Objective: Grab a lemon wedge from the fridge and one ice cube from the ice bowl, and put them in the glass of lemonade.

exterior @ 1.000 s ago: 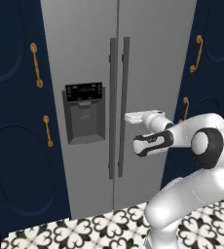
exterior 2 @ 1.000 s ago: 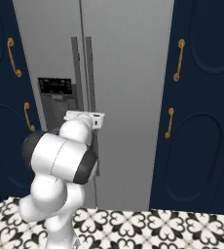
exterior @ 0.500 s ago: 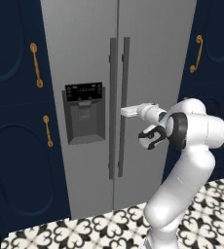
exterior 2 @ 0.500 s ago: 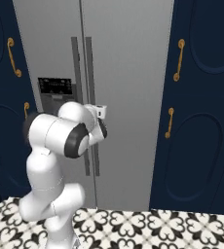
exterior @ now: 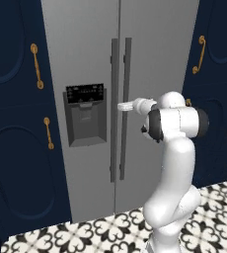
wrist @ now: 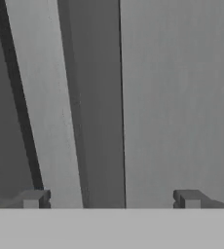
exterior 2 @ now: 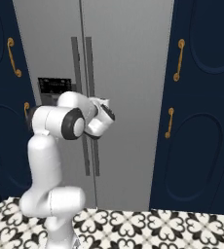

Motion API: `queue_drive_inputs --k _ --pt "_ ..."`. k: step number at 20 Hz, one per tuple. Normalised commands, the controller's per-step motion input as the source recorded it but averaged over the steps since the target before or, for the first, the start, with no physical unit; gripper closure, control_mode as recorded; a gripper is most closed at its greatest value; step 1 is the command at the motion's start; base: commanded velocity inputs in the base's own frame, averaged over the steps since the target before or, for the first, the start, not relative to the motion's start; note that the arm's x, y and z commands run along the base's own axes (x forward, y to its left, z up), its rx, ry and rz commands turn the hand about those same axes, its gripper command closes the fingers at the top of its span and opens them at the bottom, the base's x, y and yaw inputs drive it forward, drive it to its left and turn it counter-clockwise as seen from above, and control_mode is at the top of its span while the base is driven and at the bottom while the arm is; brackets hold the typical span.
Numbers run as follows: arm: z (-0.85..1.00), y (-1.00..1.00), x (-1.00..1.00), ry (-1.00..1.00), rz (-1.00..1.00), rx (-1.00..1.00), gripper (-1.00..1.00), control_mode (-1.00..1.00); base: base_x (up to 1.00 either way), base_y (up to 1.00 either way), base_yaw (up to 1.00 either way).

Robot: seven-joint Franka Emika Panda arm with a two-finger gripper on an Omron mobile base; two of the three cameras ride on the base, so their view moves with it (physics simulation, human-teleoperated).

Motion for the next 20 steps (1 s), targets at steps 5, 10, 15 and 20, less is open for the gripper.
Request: queue_drive_inputs --k 5,10,15,20 --pt "-0.13 0.07 0.50 -0.01 0.00 0.00 1.00 -1.00 0.00 0.00 0.00" --pt "0.00 0.00 0.02 0.00 0.00 0.00 1.00 -1.00 0.00 0.00 0.00" --pt "0.00 -0.13 -0.13 0.00 -0.08 0.00 1.00 -1.00 0.00 0.00 0.00" --pt "0.02 -0.68 -0.64 -0.01 -0.30 0.01 1.00 -1.00 0.00 0.00 0.00"
